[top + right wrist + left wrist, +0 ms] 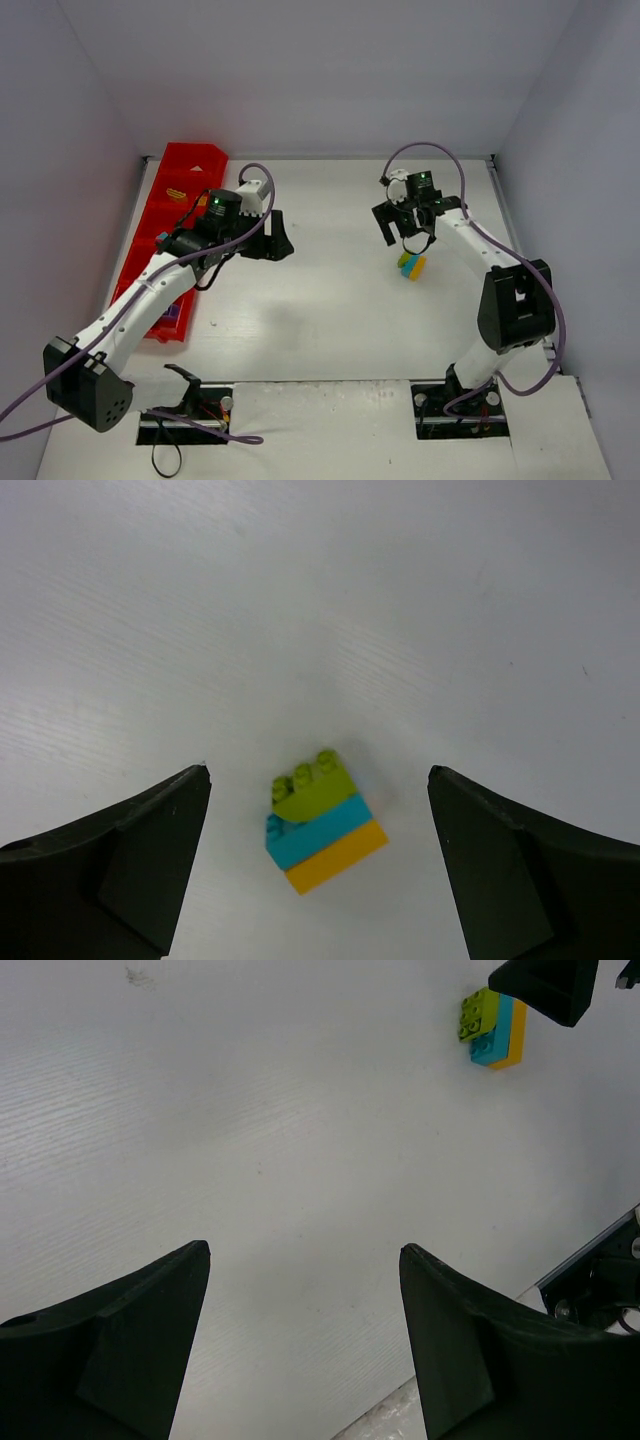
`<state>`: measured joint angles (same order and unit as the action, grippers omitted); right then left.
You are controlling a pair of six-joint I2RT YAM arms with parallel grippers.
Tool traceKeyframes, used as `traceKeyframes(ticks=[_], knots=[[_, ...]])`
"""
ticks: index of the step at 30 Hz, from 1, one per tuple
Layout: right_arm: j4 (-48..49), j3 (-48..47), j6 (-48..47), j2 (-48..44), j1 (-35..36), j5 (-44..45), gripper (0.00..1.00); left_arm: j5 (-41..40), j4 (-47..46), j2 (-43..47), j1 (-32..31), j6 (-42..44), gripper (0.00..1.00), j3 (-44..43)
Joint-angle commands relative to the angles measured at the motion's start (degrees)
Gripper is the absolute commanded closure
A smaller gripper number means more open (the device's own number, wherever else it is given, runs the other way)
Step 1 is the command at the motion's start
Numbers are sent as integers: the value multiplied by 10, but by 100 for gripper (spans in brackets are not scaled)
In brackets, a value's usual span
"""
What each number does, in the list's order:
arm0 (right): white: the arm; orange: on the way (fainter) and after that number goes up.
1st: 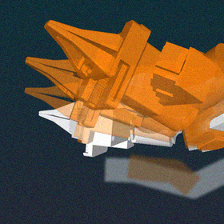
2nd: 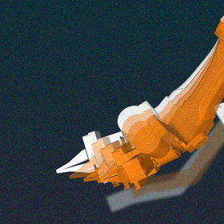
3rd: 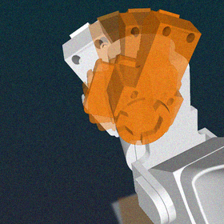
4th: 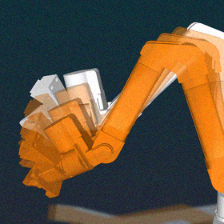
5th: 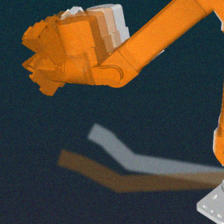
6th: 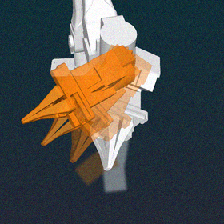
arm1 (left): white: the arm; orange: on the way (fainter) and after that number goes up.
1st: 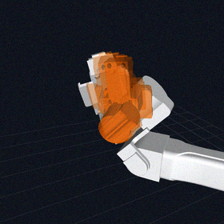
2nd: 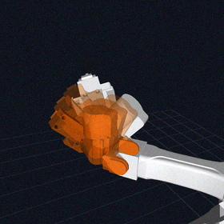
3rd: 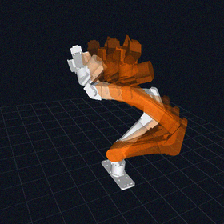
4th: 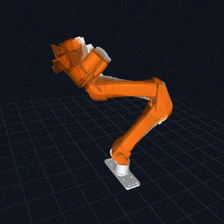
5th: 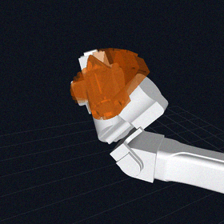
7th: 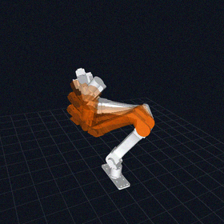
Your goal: Sort the legos into containers by color
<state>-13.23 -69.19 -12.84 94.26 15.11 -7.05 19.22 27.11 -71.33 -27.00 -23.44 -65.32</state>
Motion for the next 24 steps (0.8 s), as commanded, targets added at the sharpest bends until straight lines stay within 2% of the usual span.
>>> traceKeyframes(ticks=[1, 4, 10, 17, 24], knots=[[-72, -11, -131, -41, -28, -17, 12, 12, -19, 35, -2, 34, 30, -3], [-81, 0, -188, -63, -36, -38, 9, 13, -28, 50, -2, 40, 30, 15], [-93, 42, -227, -46, -39, -34, 3, 13, -51, 69, -2, 45, 30, 48], [-93, 62, -228, -2, -42, -74, 0, -9, -57, 66, -2, 39, 30, 70], [-91, 63, -237, 31, -40, -64, 0, -14, -53, 55, -2, 42, 30, 65]])
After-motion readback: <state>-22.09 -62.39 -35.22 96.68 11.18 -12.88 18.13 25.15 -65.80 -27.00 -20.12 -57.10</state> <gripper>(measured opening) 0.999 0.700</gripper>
